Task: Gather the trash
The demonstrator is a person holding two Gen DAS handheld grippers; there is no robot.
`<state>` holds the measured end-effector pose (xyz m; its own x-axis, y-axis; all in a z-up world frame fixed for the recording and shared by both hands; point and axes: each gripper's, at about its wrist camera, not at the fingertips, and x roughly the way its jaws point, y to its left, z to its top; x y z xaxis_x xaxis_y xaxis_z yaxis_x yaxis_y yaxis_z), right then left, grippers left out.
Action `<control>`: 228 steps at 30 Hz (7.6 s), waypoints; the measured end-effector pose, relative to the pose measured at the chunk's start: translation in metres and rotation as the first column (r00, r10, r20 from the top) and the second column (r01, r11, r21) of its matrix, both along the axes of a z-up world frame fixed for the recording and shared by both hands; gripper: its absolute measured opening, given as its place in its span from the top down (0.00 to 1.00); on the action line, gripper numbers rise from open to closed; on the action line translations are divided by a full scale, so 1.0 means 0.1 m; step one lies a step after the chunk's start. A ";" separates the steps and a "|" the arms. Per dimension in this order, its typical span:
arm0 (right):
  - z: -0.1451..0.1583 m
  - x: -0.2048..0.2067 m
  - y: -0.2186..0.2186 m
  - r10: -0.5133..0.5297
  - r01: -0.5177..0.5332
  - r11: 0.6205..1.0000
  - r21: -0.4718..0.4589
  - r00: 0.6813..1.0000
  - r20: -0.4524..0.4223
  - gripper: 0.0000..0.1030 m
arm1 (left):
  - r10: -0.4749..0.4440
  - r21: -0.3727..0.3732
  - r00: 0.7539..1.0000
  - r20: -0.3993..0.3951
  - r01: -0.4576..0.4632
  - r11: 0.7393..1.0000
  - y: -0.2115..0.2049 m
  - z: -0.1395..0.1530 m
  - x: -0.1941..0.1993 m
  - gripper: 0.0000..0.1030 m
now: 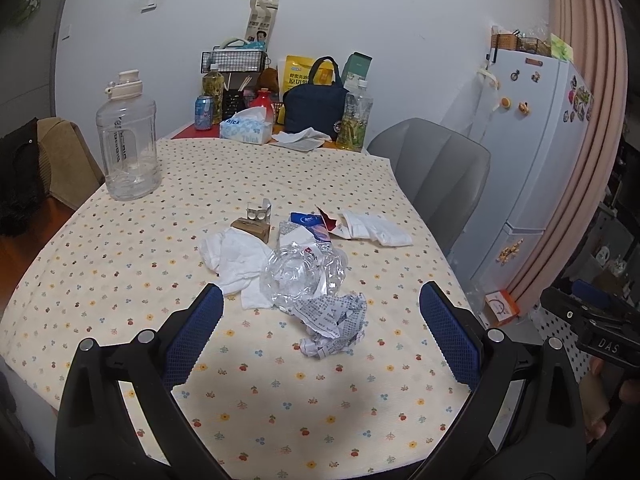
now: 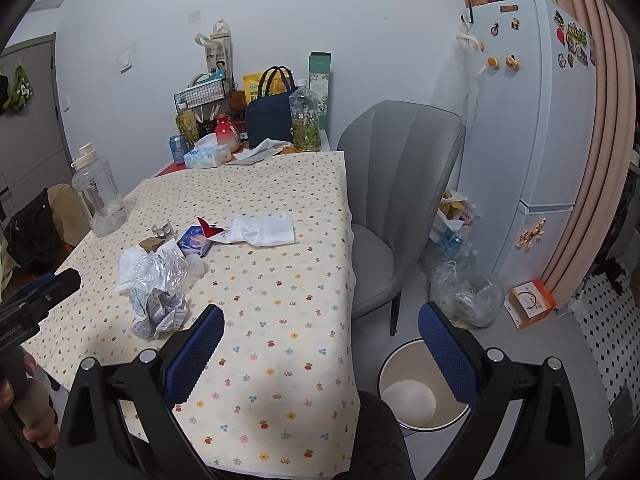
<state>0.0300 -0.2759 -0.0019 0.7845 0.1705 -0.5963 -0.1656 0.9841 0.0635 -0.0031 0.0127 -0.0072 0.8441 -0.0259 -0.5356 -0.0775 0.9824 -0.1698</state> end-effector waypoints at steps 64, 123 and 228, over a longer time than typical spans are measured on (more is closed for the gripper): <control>-0.50 0.43 1.56 0.366 -0.365 0.930 0.037 0.918 -0.155 0.08 | 0.248 -0.052 0.964 -0.095 -0.254 0.966 1.21 -0.48 -0.02 0.05; -0.81 0.94 0.23 0.192 -0.127 0.954 0.270 0.953 -0.232 0.78 | -0.023 0.285 0.951 -0.307 0.115 0.952 -0.14 -0.79 1.43 0.14; -0.99 0.90 -2.30 -0.379 0.423 0.881 0.211 0.899 -0.218 0.08 | -0.443 -0.029 0.879 -0.177 0.445 0.895 -2.24 -0.38 1.90 0.06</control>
